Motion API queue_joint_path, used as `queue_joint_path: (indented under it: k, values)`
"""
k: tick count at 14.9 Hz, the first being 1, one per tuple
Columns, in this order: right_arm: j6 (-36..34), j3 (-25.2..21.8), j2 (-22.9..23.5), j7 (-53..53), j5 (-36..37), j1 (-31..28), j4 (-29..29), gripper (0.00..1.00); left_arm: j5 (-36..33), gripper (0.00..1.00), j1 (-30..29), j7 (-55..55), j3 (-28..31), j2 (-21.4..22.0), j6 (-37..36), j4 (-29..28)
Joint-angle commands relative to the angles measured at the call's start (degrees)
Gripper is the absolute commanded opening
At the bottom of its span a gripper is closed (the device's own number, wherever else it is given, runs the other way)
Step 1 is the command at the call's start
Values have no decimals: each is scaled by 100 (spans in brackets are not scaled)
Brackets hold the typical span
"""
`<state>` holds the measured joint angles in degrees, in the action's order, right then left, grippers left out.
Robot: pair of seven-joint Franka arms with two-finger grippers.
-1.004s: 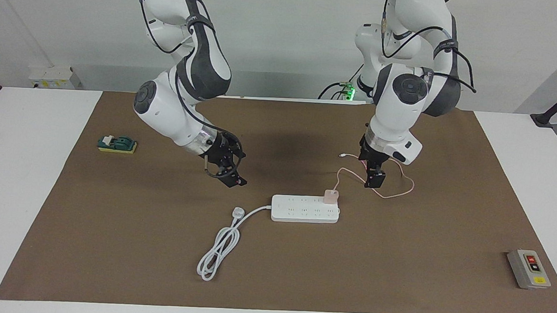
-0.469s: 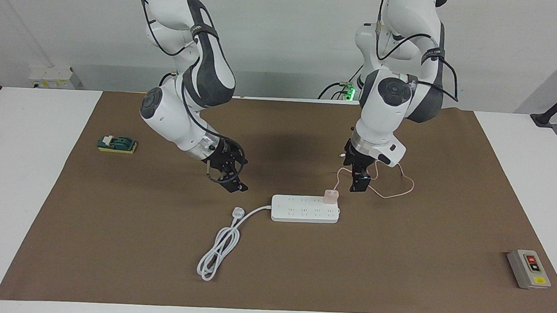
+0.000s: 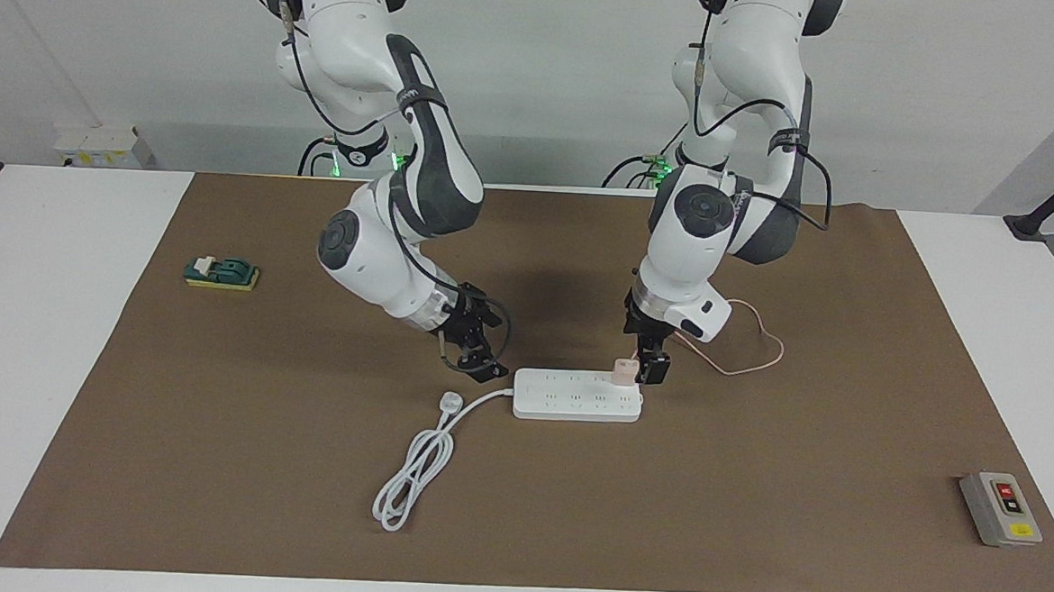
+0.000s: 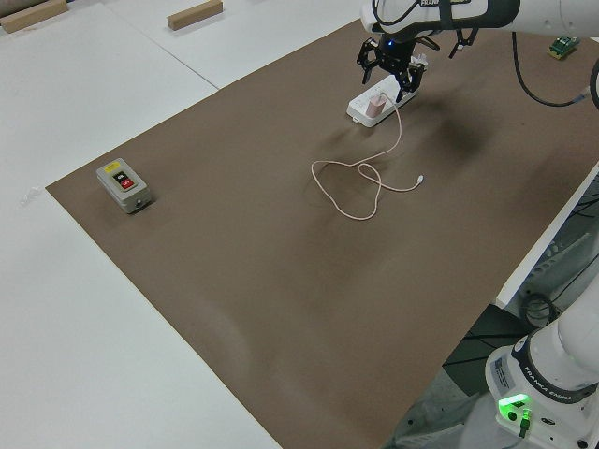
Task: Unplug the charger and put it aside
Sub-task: 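Move the left gripper to the pink charger while the right gripper reaches the strip, then grasp the charger with the left gripper while the right gripper holds the strip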
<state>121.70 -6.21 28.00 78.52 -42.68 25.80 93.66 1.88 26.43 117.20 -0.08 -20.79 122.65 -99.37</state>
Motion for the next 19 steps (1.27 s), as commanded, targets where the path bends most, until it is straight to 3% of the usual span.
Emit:
queue_joint_path:
  k: [1, 8, 19]
  values:
    - [-6, 33, 565, -127, -144, 21, -567, 100, 49, 100, 73, 66, 78, -74, 40, 138]
    - [240, 120, 1085, -171, -118, 21, -1034, 100, 5, 100, 82, 57, 78, -206, 180, 76]
    - [582, 129, 1068, -188, -144, 294, -876, 100, -65, 99, 152, 5, 87, -259, 180, -56]
